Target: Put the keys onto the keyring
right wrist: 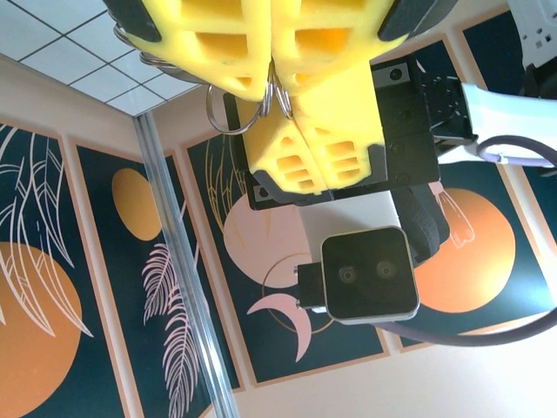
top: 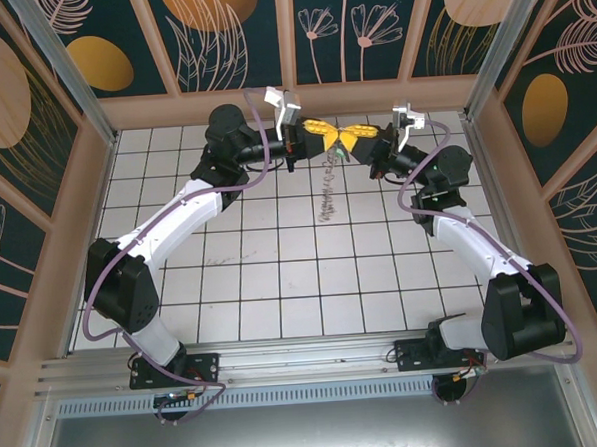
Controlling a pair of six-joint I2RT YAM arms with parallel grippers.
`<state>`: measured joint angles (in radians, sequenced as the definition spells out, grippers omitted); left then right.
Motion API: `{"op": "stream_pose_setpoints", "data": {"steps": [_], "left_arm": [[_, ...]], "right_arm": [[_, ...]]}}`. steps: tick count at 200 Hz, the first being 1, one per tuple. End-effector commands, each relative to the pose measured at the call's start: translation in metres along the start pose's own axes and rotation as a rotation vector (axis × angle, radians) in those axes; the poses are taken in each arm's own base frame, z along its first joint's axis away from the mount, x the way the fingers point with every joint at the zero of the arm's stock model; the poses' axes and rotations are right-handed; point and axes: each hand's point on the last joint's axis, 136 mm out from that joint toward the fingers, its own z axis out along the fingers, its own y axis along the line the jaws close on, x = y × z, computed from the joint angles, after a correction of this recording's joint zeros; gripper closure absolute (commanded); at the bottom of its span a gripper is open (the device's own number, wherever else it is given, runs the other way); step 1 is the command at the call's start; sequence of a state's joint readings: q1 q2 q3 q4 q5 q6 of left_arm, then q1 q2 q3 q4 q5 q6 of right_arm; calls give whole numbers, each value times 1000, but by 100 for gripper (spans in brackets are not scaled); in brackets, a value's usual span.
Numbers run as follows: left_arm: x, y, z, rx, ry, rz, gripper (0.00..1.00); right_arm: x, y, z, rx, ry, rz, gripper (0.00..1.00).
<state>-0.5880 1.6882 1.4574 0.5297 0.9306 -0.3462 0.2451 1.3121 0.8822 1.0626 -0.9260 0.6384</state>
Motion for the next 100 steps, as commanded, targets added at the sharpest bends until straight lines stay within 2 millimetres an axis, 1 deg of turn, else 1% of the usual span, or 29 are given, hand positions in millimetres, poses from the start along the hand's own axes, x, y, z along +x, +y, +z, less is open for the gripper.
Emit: {"op": "stream_pose_setpoints", "data": {"steps": [1, 30, 37, 44, 57, 74, 100], "left_arm": [[-10, -11, 1, 38, -28, 45, 100], [-12, -5, 0, -9, -32, 41, 100], [-14, -3, -1, -31, -39, 42, 93], [-15, -1, -2, -53, -45, 42, 83], [-18, 5, -5, -103, -57, 50, 72], [-21, 10, -10, -165, -64, 66, 62], [-26, 14, -16, -233, -56, 91, 54]], "right_arm": [[-13, 9, 5, -31, -16, -44, 100], [-11, 6, 6, -5, 11, -45, 100], [-10, 4, 6, 5, 23, -45, 100], [-9, 2, 5, 18, 35, -47, 100], [-5, -4, 4, 45, 63, -43, 100], [0, -13, 0, 77, 95, -27, 100], [5, -23, -7, 111, 140, -8, 100]]}}
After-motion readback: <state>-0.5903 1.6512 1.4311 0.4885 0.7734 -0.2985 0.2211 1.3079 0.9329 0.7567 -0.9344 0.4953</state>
